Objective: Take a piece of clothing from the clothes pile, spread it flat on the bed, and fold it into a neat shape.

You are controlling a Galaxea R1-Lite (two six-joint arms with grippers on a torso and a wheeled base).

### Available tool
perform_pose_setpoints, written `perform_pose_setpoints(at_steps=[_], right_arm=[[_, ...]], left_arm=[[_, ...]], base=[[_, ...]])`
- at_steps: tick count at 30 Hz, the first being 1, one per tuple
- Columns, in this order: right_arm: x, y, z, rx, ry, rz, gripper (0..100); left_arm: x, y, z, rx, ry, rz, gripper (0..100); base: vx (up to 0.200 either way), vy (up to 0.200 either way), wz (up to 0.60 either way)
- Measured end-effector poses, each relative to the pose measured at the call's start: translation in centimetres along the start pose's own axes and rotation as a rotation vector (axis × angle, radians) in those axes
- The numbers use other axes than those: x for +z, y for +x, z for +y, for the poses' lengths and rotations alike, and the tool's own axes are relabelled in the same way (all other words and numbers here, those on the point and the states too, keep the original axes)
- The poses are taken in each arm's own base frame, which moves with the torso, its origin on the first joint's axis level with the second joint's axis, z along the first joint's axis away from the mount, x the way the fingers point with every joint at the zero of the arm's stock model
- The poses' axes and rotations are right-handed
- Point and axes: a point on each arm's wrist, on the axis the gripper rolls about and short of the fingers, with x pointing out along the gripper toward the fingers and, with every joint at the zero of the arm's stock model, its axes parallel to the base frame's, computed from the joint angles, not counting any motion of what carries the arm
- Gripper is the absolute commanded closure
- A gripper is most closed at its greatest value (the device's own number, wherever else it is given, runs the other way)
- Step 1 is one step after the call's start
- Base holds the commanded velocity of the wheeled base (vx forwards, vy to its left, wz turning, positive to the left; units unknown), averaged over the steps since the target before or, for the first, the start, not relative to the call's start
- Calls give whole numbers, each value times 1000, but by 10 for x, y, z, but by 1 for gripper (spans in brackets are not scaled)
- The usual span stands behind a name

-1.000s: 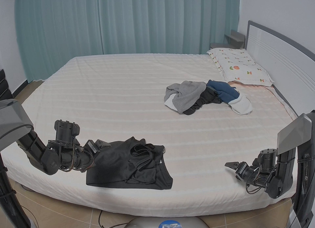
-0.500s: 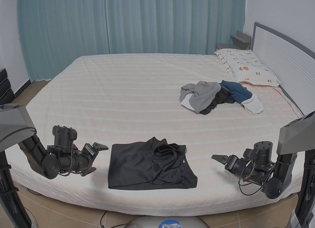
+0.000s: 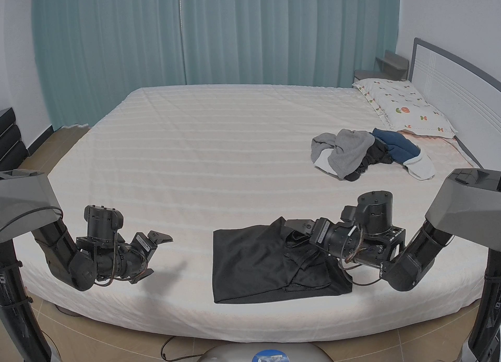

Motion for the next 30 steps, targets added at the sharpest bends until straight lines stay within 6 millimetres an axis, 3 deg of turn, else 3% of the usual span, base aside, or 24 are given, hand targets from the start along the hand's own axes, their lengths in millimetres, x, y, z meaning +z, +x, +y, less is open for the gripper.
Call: perform_pose_setpoints(at_steps=[5,9,15,30], right_arm=[[-8,14,23,61,7,32,0],[-16,20,23,57,11,55,0],[-26,35,10,10,14,67,0],[11,51,-45,-168,29,-22,0]], left_arm=[[-3,0,2,9,5,4,0],[-5,1,3,13,9,7,0],[-7,3,4,15,14,2,0],[-9,5,6,25,17,7,0]], base=[[0,0,0],[0,0,0],[0,0,0],[0,0,0]])
